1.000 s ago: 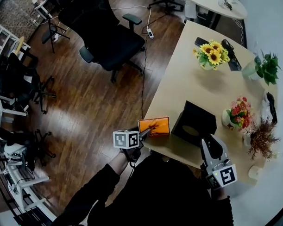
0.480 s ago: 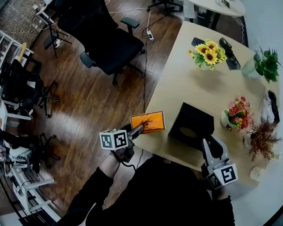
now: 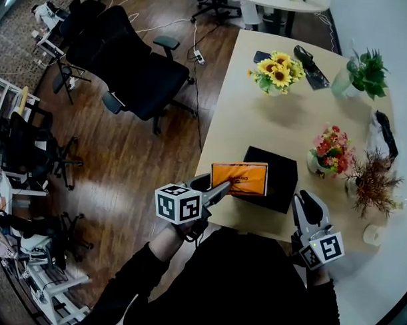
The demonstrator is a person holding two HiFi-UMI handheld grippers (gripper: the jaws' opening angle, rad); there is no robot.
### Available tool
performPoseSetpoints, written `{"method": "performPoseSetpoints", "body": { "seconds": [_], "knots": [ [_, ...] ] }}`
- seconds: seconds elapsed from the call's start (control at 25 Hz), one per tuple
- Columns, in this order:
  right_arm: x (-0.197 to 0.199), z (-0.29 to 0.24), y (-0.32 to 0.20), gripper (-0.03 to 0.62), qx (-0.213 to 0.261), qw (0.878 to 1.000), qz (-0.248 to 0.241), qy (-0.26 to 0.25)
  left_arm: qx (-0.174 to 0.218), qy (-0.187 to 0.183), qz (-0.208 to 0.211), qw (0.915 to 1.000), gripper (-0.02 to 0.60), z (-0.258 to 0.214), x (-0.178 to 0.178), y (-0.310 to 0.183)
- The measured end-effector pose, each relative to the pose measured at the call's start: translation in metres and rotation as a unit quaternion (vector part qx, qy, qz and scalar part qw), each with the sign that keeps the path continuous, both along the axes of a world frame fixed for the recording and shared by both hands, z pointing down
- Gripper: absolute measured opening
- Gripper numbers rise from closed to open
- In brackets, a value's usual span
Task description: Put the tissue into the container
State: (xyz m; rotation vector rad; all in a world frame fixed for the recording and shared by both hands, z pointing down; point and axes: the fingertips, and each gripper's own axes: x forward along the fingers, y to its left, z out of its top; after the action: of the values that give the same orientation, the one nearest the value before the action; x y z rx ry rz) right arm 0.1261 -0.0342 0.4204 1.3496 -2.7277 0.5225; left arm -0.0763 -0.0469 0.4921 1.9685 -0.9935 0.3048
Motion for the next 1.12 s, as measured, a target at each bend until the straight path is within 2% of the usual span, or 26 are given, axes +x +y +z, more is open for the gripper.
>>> {"method": "performPoseSetpoints", "body": {
  "seconds": [0.2,0.32,0.76,1.0,1.12],
  "knots": [
    [0.03,0.006,0.01,0.08,-0.006,0.999,0.043,-0.001,-0.011,-0.003,0.064,0.9979,0.235,0.011,0.054,0.002],
    [0.042,0.008,0.016,0.078,-0.008,0.998,0.062,-0.004,-0.019,-0.008,0.083,0.9963,0.235,0.021,0.072,0.003],
    [0.059,0.012,0.027,0.078,-0.009,0.997,0.08,-0.004,-0.039,-0.027,0.089,0.9949,0.235,0.042,0.076,0.005],
    [0.055,0.011,0.029,0.078,-0.009,0.997,0.072,-0.001,-0.043,-0.065,0.104,0.9916,0.235,0.061,0.088,0.003],
    [0.059,0.011,0.029,0.078,-0.011,0.997,0.074,-0.002,-0.049,-0.067,0.105,0.9909,0.235,0.069,0.093,0.003]
  ]
}}
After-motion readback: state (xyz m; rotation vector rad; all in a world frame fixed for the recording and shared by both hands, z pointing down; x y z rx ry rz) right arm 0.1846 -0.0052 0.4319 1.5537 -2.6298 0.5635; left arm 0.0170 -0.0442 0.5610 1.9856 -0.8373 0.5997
